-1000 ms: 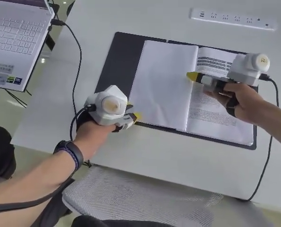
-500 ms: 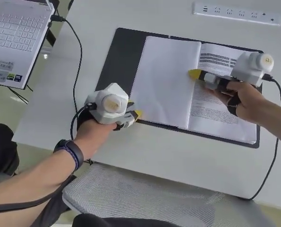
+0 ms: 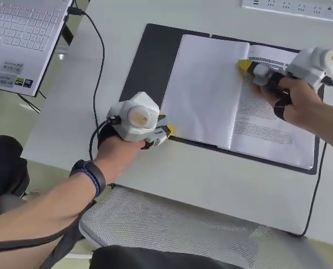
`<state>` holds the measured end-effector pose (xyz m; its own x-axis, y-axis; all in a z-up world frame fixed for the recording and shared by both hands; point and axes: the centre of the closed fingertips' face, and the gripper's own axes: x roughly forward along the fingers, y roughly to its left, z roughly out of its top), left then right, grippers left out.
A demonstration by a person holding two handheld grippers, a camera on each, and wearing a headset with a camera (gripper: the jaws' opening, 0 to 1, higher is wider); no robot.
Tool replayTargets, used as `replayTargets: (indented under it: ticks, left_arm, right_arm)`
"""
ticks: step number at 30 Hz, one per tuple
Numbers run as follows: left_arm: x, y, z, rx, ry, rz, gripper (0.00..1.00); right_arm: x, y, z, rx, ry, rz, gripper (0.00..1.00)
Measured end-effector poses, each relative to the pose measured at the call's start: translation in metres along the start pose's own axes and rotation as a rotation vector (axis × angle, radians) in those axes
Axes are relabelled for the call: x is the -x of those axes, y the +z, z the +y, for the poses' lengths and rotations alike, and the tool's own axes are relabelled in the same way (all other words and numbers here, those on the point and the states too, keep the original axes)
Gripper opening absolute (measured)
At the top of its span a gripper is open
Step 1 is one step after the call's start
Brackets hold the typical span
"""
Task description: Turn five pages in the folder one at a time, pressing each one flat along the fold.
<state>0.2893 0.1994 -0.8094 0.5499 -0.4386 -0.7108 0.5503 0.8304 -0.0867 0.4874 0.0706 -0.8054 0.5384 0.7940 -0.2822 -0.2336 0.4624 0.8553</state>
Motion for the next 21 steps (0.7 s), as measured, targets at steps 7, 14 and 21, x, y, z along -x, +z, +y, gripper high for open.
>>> replayTargets:
  ticks: [7, 14, 21]
  left_arm:
    - [0.001, 0.000, 0.000, 0.006, -0.003, -0.005, 0.22]
    - [0.001, 0.000, 0.000, 0.005, -0.003, -0.005, 0.22]
    - [0.002, 0.000, 0.000, 0.005, -0.006, -0.004, 0.21]
  right_arm:
    - [-0.010, 0.018, -0.008, -0.033, -0.011, -0.058, 0.00]
    - [-0.022, 0.039, -0.014, -0.042, -0.047, -0.102, 0.00]
    - [-0.029, 0.056, -0.017, -0.046, -0.081, -0.127, 0.00]
